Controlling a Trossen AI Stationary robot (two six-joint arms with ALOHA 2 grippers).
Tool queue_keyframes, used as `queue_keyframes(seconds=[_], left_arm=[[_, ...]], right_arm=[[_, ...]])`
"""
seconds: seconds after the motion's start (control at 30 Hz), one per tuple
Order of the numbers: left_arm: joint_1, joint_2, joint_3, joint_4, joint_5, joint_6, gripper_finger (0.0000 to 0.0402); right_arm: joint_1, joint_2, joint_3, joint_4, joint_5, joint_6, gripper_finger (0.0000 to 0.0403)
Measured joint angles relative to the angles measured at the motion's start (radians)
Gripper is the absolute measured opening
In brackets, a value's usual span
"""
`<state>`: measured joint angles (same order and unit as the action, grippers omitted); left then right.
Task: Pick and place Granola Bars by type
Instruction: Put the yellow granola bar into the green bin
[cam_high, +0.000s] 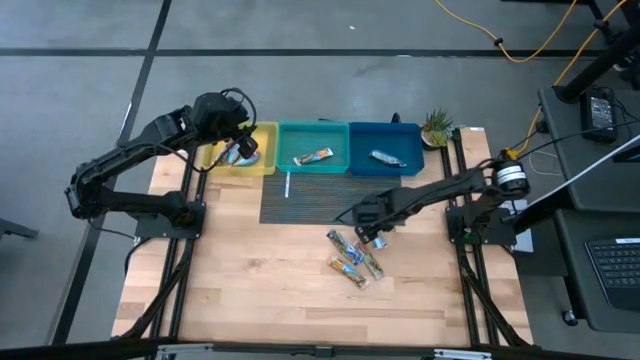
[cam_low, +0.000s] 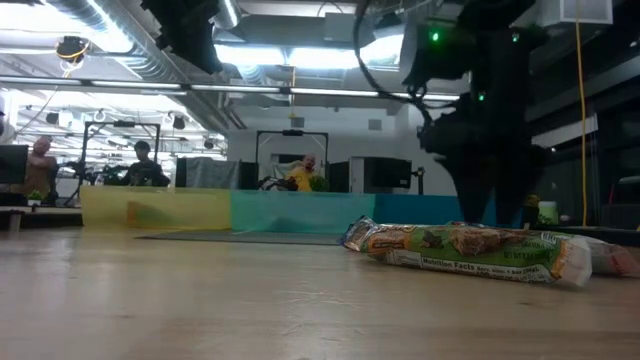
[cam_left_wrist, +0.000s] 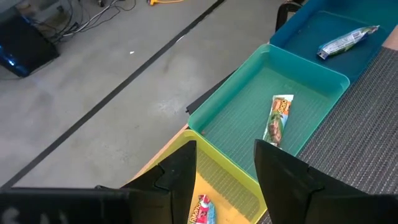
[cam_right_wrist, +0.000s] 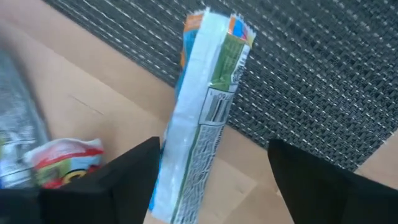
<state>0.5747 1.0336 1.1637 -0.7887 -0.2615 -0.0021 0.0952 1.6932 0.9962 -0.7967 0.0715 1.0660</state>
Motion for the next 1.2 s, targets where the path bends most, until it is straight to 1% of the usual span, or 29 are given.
queue_keyframes(seconds=[0.2,0.37,0.5,0.67,0.83,0.93,1.0,1.1,1.2], left_arm=[[0.000,0.000,0.000,0.002,0.028,-0.011,0.0152],[0.000,0.000,0.000,0.004,0.028,-0.032,0.0152],[0.000,0.000,0.000,0.005,0.028,-0.037,0.0152],[0.000,0.000,0.000,0.007,0.024,-0.037,0.0152],[0.000,0.000,0.000,0.008,0.021,-0.037,0.0152],[0.000,0.000,0.000,0.007,0.021,-0.037,0.0152],[0.000,0.000,0.000,0.007,0.021,-0.037,0.0152],[0.000,0.000,0.000,0.007,0.023,-0.037,0.0152],[0.000,0.000,0.000,0.007,0.061,-0.037,0.0152]], right_arm=[[0.000,0.041,0.000,0.012,0.000,-0.056,0.0267],[0.000,0.040,0.000,0.034,0.006,-0.080,0.0225],[0.000,0.040,0.000,0.067,0.006,-0.104,0.0178],[0.000,0.040,0.000,0.097,0.001,-0.132,0.0110],[0.000,0.038,0.001,0.098,-0.028,-0.144,0.0042],[0.000,0.038,0.012,0.090,-0.047,-0.163,0.0010],[0.000,0.038,0.036,0.068,-0.050,-0.184,0.0006],[0.000,0.016,0.083,0.033,-0.039,-0.208,0.0016],[0.000,-0.034,0.134,-0.017,0.028,-0.234,0.0020]])
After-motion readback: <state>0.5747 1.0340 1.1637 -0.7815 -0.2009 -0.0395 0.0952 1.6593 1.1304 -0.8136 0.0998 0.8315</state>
